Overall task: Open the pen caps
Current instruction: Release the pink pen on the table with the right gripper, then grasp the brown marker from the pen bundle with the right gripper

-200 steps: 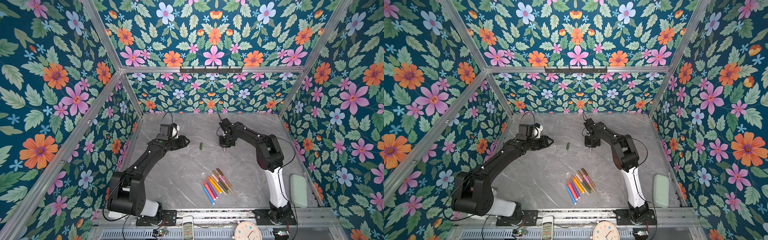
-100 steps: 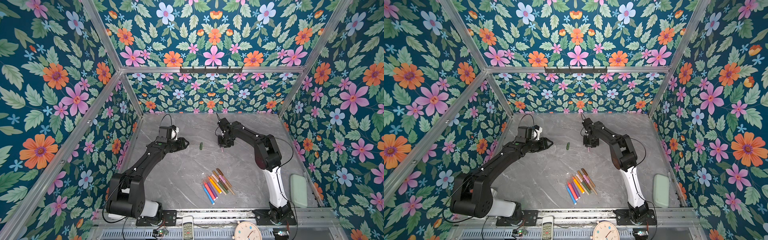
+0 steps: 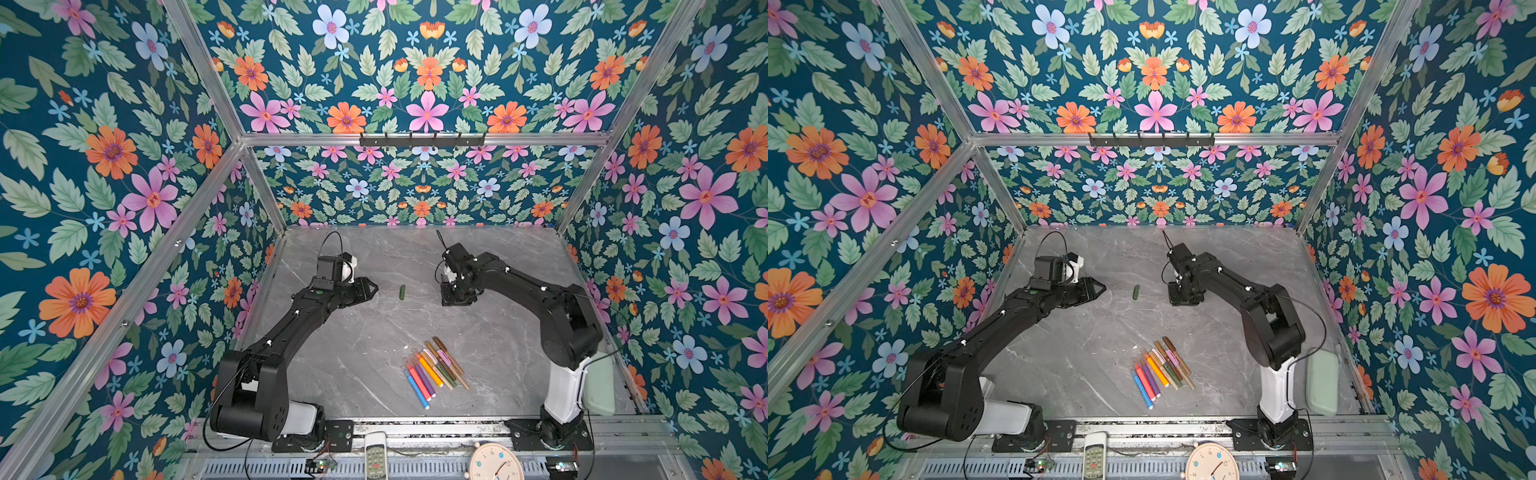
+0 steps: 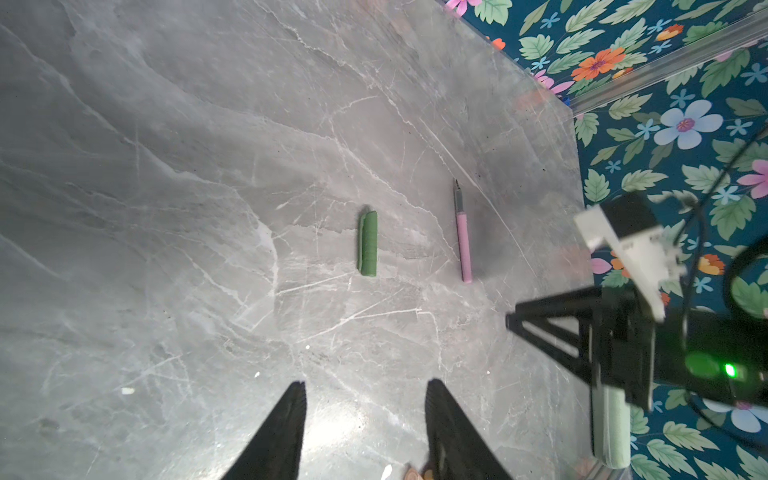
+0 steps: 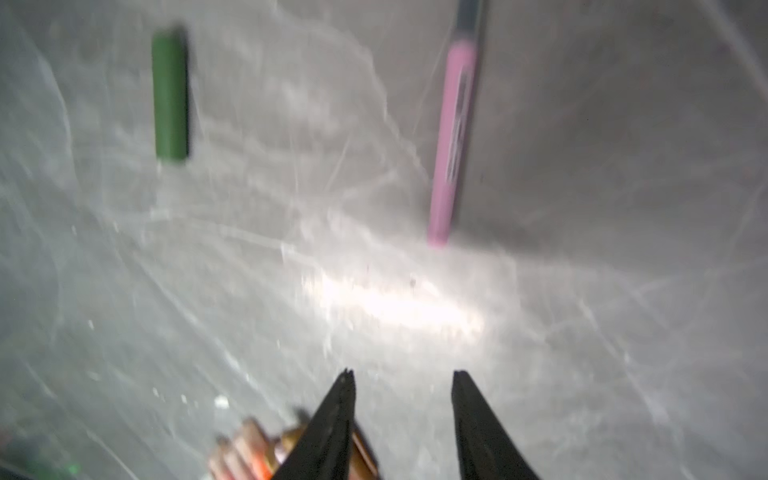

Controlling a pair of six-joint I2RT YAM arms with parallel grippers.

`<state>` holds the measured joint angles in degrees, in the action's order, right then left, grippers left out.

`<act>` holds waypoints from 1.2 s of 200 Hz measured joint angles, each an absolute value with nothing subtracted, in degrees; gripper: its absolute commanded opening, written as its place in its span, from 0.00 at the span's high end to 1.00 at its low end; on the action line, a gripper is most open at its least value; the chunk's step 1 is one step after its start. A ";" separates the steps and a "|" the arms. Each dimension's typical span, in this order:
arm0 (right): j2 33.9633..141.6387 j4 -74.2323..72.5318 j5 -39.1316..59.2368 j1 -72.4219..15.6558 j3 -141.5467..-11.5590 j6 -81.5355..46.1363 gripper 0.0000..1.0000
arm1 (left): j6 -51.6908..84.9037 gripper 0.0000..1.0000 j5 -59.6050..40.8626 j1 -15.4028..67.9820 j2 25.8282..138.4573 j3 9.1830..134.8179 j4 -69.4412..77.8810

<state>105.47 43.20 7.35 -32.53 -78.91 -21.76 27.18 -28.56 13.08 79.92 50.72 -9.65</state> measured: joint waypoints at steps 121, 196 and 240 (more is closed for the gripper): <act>85.67 37.10 14.02 -44.56 -49.28 -26.85 0.68 | 37.54 0.49 -32.08 13.13 79.88 46.28 7.31; 90.48 36.67 12.80 -44.69 -50.78 -29.19 0.78 | 38.52 0.49 -32.58 13.13 78.98 45.82 7.68; 93.65 37.60 11.29 -44.69 -52.95 -30.02 0.79 | 38.48 0.50 -32.86 13.13 78.17 45.78 7.57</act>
<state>93.65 37.60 11.29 -44.69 -52.95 -30.02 38.48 -32.86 13.13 78.17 45.78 7.57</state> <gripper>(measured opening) 0.209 0.505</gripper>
